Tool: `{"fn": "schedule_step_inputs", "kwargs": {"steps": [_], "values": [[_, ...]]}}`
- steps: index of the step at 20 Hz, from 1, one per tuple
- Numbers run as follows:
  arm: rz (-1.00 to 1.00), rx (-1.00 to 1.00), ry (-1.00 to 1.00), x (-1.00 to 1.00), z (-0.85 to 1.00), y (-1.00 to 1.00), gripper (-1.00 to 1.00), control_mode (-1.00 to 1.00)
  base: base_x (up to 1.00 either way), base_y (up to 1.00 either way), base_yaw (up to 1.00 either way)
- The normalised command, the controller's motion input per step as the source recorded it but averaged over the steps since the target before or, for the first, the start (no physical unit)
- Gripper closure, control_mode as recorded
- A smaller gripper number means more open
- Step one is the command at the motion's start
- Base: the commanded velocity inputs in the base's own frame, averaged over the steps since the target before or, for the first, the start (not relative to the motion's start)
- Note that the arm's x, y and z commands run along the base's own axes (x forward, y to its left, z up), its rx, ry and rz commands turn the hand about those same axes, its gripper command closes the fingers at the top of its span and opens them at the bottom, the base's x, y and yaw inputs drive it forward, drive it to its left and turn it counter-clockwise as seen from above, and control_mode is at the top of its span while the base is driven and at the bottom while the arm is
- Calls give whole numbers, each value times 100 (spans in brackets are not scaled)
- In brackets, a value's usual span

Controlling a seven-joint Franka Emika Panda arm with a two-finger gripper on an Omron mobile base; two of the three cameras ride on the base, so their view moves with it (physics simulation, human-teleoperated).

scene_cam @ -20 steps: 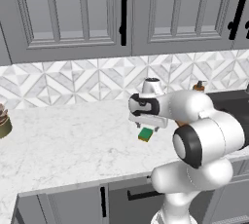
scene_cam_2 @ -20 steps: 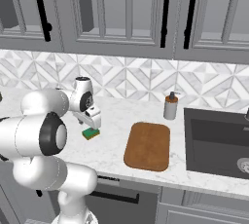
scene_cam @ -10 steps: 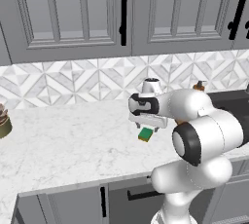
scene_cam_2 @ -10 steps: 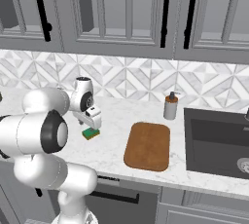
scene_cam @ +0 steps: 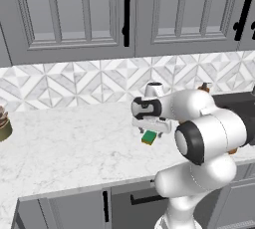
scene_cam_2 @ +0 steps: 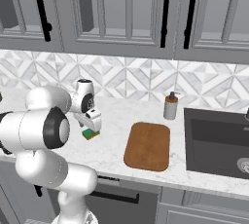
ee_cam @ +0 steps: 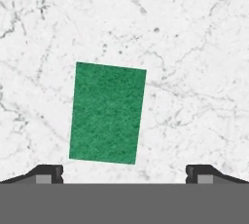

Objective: Pick up the sponge from the counter and clean the cutting board by briefly scrubbing or pressing down on the cutting board. Once finished, release the sponge.

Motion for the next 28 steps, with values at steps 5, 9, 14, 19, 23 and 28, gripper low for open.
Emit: {"fn": "schedule_step_inputs", "kwargs": {"steps": [5,9,14,19,23,28], "values": [[-3,0,4,-1,-19,0,-100,-100,0,0,0],[-4,0,0,0,-17,0,-100,-100,0,0,0],[-5,0,0,0,-11,0,-100,-100,0,0,0],[-6,0,0,0,-7,0,-100,-100,0,0,0],[-4,0,0,0,-17,0,-100,-100,0,0,0],[-2,0,0,0,-19,0,-100,-100,0,0,0]]}}
